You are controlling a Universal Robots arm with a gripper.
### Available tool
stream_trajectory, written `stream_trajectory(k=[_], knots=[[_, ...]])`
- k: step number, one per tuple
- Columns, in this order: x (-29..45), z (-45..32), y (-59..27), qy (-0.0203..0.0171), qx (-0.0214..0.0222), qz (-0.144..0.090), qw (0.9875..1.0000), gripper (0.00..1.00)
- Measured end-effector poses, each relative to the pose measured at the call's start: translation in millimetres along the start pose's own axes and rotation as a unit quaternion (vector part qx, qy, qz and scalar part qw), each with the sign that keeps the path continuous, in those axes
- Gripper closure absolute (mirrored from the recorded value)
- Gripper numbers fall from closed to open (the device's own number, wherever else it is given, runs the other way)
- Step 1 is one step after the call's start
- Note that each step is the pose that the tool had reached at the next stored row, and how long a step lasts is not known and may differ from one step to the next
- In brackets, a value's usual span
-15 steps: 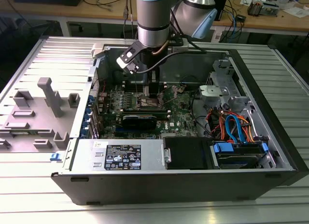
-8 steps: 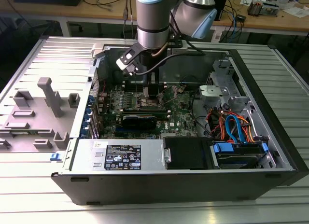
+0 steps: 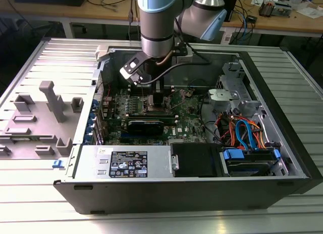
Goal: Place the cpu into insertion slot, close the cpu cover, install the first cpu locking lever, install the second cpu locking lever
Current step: 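Place the cpu into insertion slot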
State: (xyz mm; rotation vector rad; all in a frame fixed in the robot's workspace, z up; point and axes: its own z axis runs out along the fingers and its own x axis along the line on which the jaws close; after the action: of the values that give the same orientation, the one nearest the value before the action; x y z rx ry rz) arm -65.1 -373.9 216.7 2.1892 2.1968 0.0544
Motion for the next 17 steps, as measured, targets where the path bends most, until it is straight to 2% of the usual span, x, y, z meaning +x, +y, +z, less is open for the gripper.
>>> stream_trajectory(k=[5, 9, 12, 17], knots=[[0.1, 5.1, -0.3, -0.0001, 0.0001, 0.001, 1.0, 0.46], [0.0, 8.6, -0.6, -0.0008, 0.0011, 0.013, 0.9999, 0.46], [0.0, 13.6, -0.8, -0.0009, 0.0021, 0.013, 0.9999, 0.46], [0.1, 14.1, -0.8, -0.0006, 0.0021, 0.009, 1.0, 0.46]])
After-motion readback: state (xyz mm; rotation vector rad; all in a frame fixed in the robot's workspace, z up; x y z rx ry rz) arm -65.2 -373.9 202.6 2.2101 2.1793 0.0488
